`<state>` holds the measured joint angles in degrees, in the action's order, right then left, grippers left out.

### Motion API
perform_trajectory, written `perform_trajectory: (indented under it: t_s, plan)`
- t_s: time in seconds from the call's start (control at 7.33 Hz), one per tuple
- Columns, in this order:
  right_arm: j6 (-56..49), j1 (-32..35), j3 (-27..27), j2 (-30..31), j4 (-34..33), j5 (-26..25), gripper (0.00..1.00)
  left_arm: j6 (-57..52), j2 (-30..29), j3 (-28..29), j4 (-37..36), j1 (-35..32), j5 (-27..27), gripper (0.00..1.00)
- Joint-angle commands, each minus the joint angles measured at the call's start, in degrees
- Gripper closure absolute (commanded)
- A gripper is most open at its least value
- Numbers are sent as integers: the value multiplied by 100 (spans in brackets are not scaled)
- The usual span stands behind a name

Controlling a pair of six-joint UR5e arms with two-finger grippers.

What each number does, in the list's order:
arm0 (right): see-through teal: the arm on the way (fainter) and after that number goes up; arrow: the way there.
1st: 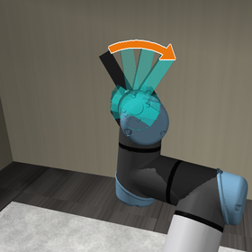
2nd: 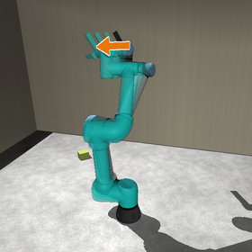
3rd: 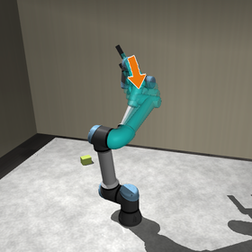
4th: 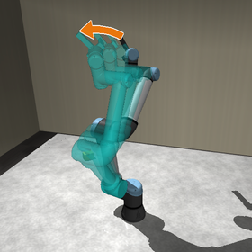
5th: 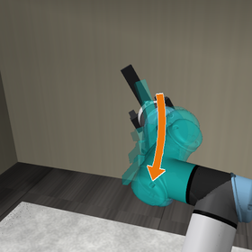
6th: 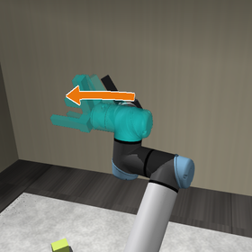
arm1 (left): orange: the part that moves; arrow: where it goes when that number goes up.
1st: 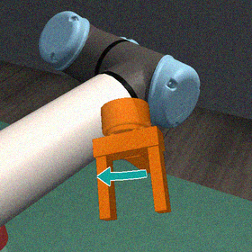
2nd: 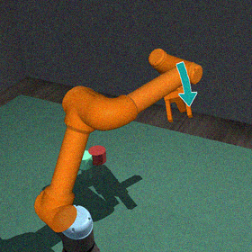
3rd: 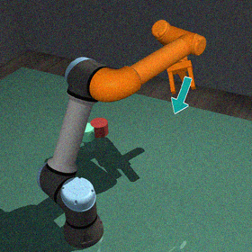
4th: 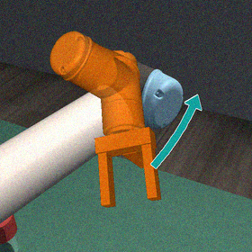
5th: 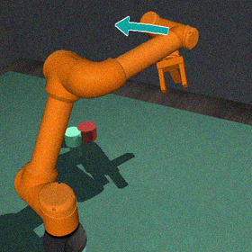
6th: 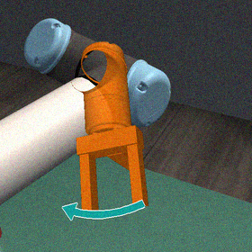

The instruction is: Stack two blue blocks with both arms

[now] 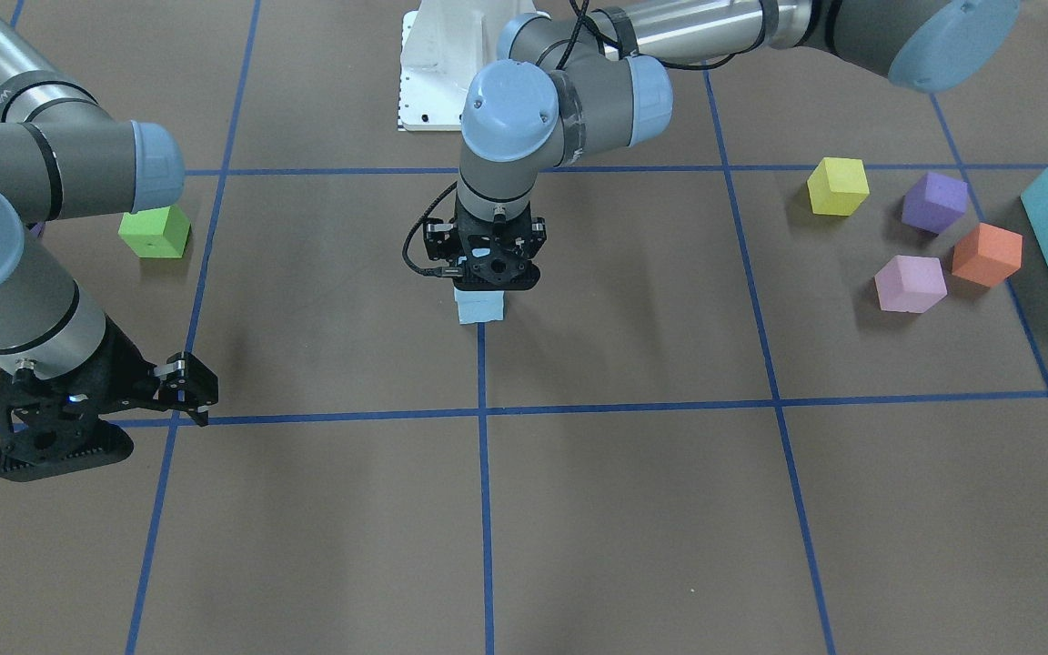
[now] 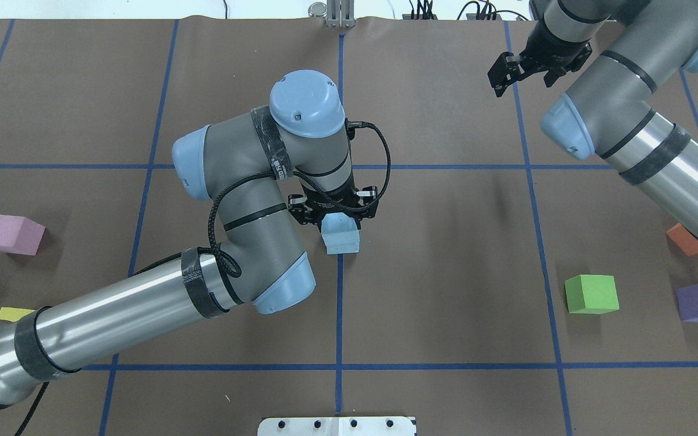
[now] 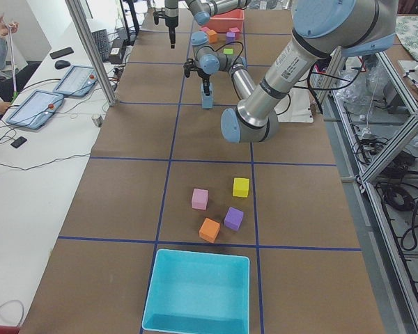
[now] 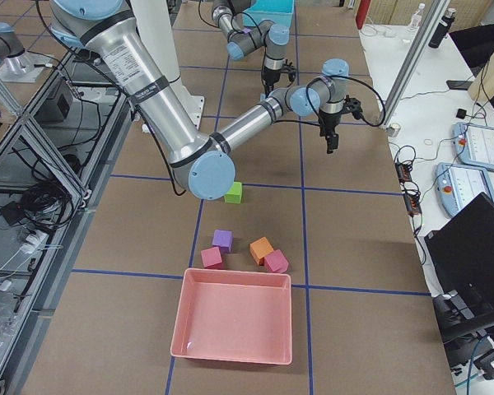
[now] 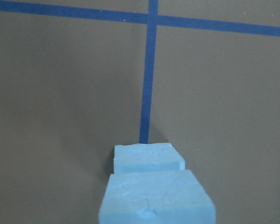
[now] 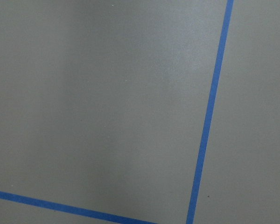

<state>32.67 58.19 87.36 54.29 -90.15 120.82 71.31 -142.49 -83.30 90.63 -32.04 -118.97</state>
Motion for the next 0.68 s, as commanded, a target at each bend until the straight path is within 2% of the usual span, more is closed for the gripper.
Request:
perform_trajectory:
  t_s: [0.0,0.27,0.55]
  plan:
    - [-23,17,35,-15,7,-6,0,14,2,-98,-1,-21,40,1]
    - [38,17,44,-24,7,-93,0,14,45,-299,-123,-100,14,1]
    - [-32,270,53,116,112,-295,0,-395,325,-1341,-999,-547,-56,1]
